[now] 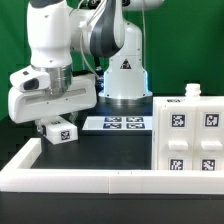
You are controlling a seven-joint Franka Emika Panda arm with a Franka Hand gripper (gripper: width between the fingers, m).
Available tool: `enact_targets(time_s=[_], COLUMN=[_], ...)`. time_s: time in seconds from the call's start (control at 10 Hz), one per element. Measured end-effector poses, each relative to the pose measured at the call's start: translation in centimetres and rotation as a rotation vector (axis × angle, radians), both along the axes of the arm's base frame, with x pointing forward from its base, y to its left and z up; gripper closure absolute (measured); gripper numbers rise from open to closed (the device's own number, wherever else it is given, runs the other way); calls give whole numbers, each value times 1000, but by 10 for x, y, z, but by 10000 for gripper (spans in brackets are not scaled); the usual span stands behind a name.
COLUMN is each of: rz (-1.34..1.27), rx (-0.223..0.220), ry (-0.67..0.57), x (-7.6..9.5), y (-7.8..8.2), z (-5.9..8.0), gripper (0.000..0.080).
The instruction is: Assemble cabinet
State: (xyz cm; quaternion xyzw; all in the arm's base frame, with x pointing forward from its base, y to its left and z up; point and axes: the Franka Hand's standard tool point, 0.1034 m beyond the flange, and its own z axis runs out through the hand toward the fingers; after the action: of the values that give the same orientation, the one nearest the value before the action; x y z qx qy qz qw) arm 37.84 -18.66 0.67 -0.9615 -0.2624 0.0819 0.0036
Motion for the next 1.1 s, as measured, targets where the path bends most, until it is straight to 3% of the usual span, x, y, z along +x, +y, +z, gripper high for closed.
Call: enact_targets(time_s=[0.1,0.4,0.8,1.1], rz=[9,43,-3,-40], rx=[0,27,38,13], ry=[0,-12,-9,-28], x=[1,20,53,85], y=[2,38,103,156], z=[2,49,104,123], gripper=[248,248,246,246])
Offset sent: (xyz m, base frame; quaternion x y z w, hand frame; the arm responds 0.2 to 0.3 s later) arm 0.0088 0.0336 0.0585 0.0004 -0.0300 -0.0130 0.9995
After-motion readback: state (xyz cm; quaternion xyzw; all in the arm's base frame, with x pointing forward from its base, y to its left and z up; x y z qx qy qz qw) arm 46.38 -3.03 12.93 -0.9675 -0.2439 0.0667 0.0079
